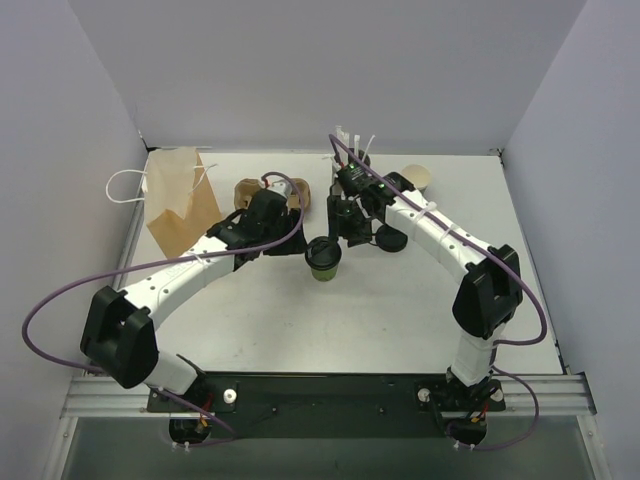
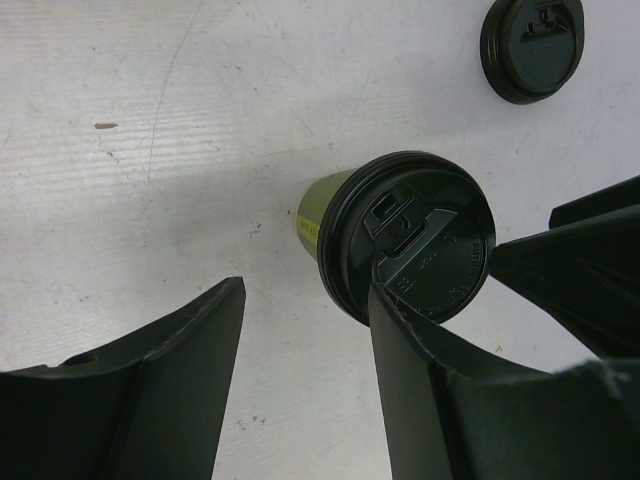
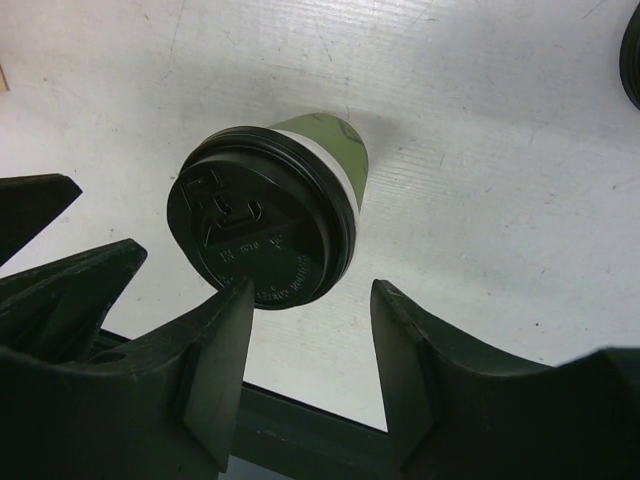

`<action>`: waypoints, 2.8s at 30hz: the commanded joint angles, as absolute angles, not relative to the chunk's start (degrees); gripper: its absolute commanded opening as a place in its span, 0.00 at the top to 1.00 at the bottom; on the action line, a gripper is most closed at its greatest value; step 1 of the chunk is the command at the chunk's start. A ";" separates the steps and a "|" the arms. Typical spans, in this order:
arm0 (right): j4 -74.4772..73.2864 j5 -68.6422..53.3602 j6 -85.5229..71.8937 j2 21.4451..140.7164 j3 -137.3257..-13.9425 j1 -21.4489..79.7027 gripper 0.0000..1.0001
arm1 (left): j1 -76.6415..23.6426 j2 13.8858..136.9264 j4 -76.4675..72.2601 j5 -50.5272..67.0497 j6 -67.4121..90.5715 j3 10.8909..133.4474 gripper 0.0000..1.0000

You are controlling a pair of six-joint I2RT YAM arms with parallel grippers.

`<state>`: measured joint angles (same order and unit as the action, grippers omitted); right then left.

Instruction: Pack the takeout coffee

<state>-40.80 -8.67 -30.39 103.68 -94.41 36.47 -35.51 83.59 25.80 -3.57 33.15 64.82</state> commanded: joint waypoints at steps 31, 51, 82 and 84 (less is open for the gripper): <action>-36.91 -9.05 -32.08 104.24 -88.95 36.30 0.80 | -37.00 87.63 23.91 -2.11 32.34 70.22 0.46; -36.91 -8.26 -32.08 104.41 -87.89 36.30 0.81 | -37.53 89.30 23.82 -1.85 32.34 70.66 0.57; -37.00 -8.53 -32.17 105.20 -88.24 36.30 0.82 | -38.50 91.49 23.64 -1.93 30.85 70.84 0.70; -37.00 -8.44 -32.17 105.20 -88.24 36.21 0.82 | -38.41 91.67 23.38 -2.28 31.03 70.49 0.70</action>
